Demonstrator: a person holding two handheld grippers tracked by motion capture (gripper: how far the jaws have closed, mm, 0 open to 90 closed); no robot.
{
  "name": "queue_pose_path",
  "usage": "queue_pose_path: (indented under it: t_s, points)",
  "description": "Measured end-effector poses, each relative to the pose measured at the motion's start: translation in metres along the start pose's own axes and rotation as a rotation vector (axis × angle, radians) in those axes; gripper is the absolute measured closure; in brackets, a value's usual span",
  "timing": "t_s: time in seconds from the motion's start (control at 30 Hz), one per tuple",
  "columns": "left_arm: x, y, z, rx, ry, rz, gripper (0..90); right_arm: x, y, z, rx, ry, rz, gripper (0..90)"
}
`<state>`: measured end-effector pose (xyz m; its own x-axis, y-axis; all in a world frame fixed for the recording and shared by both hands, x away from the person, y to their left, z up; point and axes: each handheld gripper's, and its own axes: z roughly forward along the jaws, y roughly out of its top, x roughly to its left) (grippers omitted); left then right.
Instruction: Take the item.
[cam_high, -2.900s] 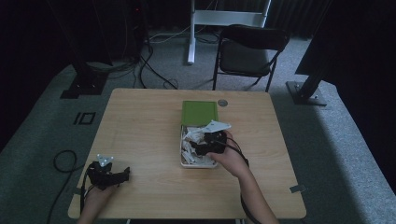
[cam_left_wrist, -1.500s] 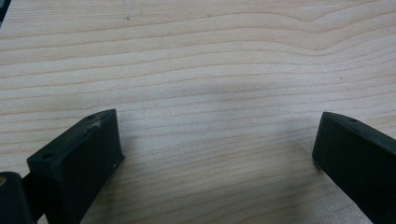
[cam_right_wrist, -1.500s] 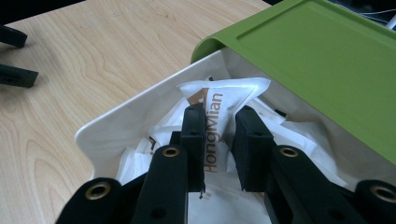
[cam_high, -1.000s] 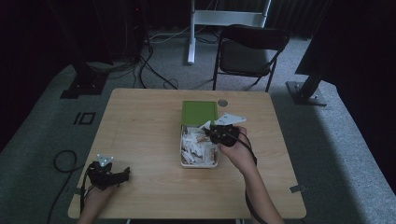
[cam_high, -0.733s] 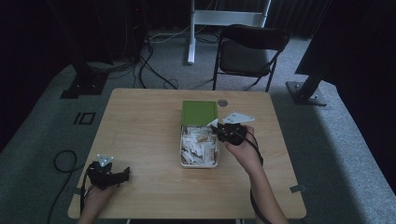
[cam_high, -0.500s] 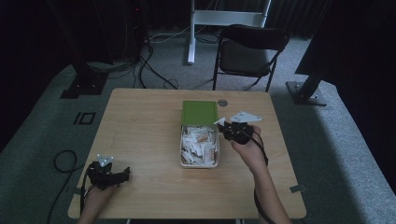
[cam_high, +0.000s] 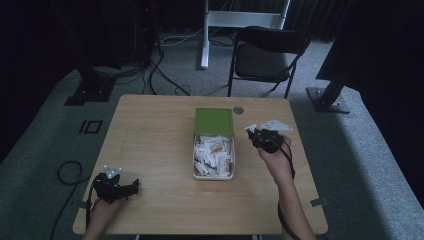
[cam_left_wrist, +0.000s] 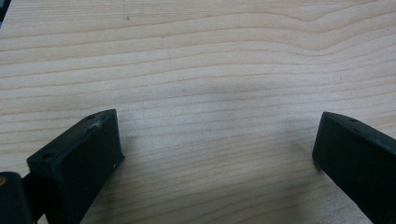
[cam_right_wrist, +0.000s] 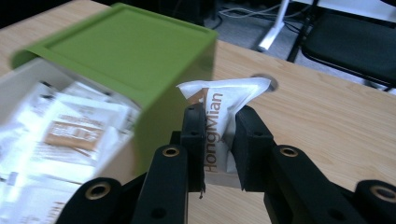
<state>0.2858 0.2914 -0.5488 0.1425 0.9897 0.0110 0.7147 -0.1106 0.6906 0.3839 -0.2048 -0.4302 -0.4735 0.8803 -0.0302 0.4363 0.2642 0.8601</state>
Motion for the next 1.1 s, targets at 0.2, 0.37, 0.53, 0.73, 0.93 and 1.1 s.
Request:
queue_pose_path:
  t_s: [0.2, 0.37, 0.53, 0.73, 0.93, 1.1]
  points:
    - [0.0, 0.0, 0.0, 0.0, 0.0, 0.0, 2.1, -0.016, -0.01, 0.003, -0.011, -0.06, 0.048, 75.6]
    - [0.0, 0.0, 0.0, -0.001, 0.0, 0.0, 2.1, -0.026, -0.017, 0.006, -0.009, -0.096, 0.077, 75.6]
    - [0.0, 0.0, 0.0, -0.001, 0.0, 0.0, 2.1, -0.039, -0.029, 0.013, 0.01, -0.142, 0.089, 75.6]
    - [0.0, 0.0, 0.0, -0.001, 0.0, -0.001, 2.1, -0.05, -0.041, 0.02, 0.029, -0.171, 0.126, 75.6]
    - [0.0, 0.0, 0.0, 0.0, 0.0, 0.0, 2.1, -0.058, -0.052, 0.03, 0.05, -0.192, 0.155, 75.6]
    - [0.0, 0.0, 0.0, 0.0, 0.0, 0.0, 2.1, -0.065, -0.06, 0.04, 0.066, -0.191, 0.191, 75.6]
